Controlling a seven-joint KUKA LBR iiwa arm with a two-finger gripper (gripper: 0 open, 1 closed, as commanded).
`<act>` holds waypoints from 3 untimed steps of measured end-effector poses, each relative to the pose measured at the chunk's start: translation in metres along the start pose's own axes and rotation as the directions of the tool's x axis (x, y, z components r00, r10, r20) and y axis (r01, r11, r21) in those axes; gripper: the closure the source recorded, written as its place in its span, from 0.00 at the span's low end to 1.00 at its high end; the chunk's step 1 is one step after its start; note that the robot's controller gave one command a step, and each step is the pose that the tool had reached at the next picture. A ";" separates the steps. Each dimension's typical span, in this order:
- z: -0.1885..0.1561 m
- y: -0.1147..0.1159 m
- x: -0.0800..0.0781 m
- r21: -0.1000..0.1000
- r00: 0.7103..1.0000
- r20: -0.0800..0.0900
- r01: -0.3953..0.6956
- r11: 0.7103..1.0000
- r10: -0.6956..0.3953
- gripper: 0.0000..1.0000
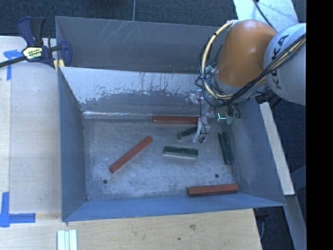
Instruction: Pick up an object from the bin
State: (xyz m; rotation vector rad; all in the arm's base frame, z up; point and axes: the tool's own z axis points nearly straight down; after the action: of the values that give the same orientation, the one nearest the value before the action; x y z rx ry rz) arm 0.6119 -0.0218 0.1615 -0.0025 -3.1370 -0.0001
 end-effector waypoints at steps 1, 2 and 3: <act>0.093 -0.033 -0.002 -0.001 0.999 0.005 -0.037 0.999 0.037 0.00; 0.086 -0.032 -0.005 0.000 0.999 0.015 -0.034 0.999 0.034 1.00; -0.083 -0.081 -0.014 0.008 0.924 0.015 0.382 0.924 -0.382 1.00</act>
Offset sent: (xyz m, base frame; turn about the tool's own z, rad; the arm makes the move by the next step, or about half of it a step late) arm 0.0015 -0.0311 -0.0915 0.0322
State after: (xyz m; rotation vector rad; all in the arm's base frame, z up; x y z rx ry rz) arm 0.6260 -0.1031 0.2447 0.6122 -3.0930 0.0064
